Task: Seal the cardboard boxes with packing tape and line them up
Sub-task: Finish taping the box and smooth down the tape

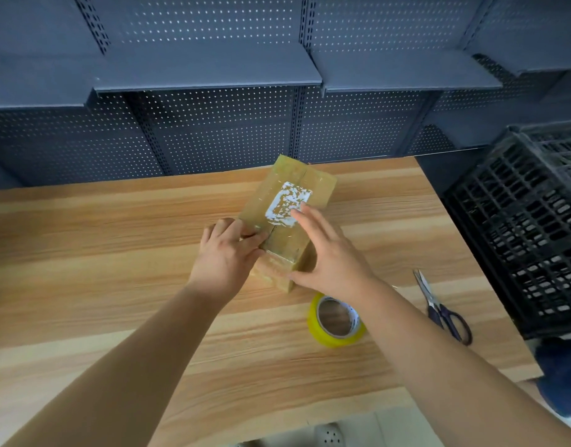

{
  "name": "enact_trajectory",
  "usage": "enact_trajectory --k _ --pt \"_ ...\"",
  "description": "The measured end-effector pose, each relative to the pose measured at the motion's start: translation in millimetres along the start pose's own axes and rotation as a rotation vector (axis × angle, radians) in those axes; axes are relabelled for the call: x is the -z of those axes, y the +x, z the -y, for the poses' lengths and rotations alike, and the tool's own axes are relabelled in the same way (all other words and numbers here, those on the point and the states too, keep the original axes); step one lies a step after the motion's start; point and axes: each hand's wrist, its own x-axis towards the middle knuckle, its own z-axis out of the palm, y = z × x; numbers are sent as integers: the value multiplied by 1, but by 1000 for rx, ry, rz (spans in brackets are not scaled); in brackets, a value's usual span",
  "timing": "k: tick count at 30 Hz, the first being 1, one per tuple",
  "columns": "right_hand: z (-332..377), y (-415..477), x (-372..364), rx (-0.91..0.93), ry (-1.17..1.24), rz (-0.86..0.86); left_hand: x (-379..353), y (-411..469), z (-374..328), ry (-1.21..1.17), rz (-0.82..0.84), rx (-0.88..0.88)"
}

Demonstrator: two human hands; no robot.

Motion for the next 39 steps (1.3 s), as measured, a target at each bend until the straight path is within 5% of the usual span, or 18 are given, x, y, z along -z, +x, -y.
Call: enact_trajectory --k 19,28,39 --pt "37 30 -22 -193 -225 -22 2 -7 -3 6 74 22" --pt "-28 -1 30 -165 185 -24 11 -1 -17 97 202 53" --pt "-26 27 25 99 -279 69 -4 11 -11 28 105 -10"
